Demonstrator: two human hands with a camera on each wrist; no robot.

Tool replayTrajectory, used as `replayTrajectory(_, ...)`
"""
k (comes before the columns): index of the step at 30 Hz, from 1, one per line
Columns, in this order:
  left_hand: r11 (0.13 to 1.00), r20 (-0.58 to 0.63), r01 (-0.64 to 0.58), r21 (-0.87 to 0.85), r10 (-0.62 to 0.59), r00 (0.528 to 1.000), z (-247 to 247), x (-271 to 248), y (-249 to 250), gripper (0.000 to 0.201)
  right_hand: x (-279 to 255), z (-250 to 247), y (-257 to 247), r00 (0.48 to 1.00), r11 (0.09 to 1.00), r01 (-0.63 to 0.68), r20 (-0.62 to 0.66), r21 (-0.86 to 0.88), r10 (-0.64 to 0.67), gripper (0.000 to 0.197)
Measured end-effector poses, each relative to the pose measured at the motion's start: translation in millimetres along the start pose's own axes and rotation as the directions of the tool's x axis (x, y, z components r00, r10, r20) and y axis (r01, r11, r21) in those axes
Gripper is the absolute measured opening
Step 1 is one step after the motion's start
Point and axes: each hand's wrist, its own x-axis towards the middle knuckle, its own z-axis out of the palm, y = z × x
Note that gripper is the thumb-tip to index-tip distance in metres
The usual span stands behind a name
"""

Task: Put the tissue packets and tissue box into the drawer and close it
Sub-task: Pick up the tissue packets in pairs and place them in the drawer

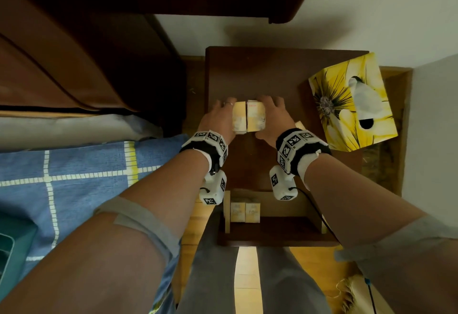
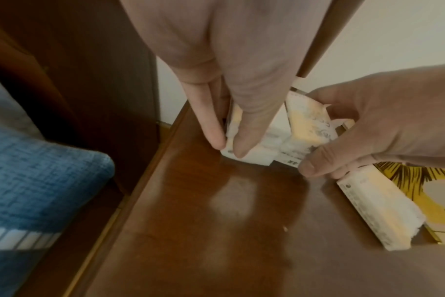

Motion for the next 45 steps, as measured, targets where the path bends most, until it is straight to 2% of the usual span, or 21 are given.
replayTrajectory(4, 1.000, 0.018, -0.007, 0.014, 0.007, 1.000, 5.4, -1.8, -1.5, 0.075, -1.6, 2.3, 0.1, 1.000, 0.999, -0.018, -0.015, -0.038, 0.017, 0.085)
replayTrajectory(9, 0.998, 0.020, -0.016, 0.066, 0.014, 1.000, 9.9, -8.4, -2.9, 0.075, -12.7, 10.5, -5.7, 1.000, 0.991, 0.008, 0.029, -0.134, -0.004, 0.090)
replayTrajectory(15, 0.998, 0.016, -0.069, 0.003, 0.069, 0.997, 21.3, -23.7, -12.9, 0.076, -26.6, 19.2, 2.4, 0.999, 0.992, 0.043, -0.005, -0.115, -0.044, 0.082)
replayTrajectory(19, 0.996, -0.009, -0.082, -0.026, 0.082, 0.997, 30.0, -46.0, -14.9, 0.073, -47.4, 27.5, 9.9, 0.996, 0.992, 0.086, -0.028, -0.089, -0.089, 0.079)
replayTrajectory(24, 0.999, -0.089, -0.048, -0.026, 0.045, 0.995, 48.9, -93.2, -15.6, 0.072, -86.3, 37.3, 19.2, 0.982, 0.972, 0.187, -0.012, -0.142, -0.191, 0.077)
replayTrajectory(29, 1.000, -0.061, -0.013, -0.015, 0.012, 0.998, 89.1, -156.5, -1.7, 0.077, -145.2, 55.5, 52.9, 0.978, 0.969, 0.206, 0.067, -0.137, -0.198, 0.070)
replayTrajectory(33, 1.000, 0.016, -0.014, -0.007, 0.014, 1.000, 124.4, -186.4, 4.7, 0.082, -179.1, 76.3, 88.0, 0.975, 0.968, 0.201, 0.121, -0.149, -0.184, 0.077)
replayTrajectory(40, 1.000, 0.096, 0.009, 0.010, -0.010, 0.995, 198.8, -209.0, -14.5, 0.082, -204.3, 145.9, 132.7, 0.976, 0.980, 0.128, 0.198, -0.155, -0.096, 0.083)
replayTrajectory(45, 1.000, 0.150, 0.011, -0.018, -0.008, 0.989, 237.8, -199.7, -34.2, 0.085, -195.3, 188.2, 149.1, 0.976, 0.985, 0.070, 0.217, -0.160, -0.034, 0.081)
